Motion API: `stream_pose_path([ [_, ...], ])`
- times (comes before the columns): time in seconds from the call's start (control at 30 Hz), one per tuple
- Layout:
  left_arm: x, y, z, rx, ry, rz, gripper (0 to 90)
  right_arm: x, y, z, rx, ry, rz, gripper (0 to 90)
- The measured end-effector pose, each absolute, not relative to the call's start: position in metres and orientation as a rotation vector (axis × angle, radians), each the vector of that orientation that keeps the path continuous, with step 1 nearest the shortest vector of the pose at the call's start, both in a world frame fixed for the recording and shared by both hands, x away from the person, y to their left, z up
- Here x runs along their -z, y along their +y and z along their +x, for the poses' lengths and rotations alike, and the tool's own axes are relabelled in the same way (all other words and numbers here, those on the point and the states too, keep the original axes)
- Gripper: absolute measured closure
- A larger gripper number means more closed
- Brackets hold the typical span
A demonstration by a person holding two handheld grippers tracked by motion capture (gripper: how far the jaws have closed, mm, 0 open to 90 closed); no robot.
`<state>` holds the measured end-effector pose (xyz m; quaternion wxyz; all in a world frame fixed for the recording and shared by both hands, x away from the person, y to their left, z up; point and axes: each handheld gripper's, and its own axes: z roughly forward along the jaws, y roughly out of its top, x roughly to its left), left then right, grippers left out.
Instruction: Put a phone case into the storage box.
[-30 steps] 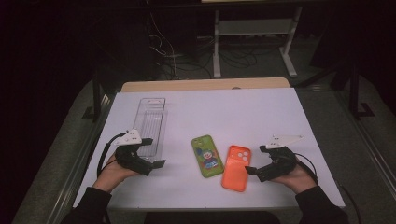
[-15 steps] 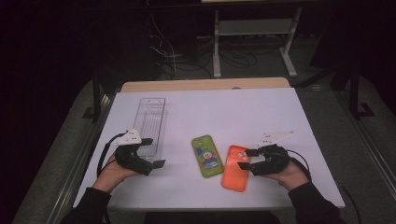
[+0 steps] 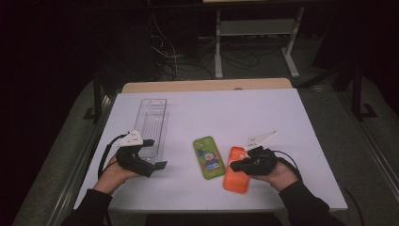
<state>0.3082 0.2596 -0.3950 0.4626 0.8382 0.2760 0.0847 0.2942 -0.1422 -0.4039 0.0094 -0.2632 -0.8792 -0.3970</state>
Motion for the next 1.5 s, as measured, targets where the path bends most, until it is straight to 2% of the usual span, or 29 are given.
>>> stream_pose_path([
  [0.37,0.395,0.260,0.308,-0.202,0.674,2.060,0.0,0.413,-0.107,0.293,1.134,-2.767,-0.728,88.2],
  [0.8,0.396,0.259,0.308,-0.196,0.680,2.066,0.0,0.431,-0.085,0.290,0.995,-2.875,-0.598,88.4],
  [1.5,0.396,0.259,0.308,-0.194,0.680,2.068,0.0,0.435,-0.095,0.282,0.888,-2.916,-0.588,88.5],
])
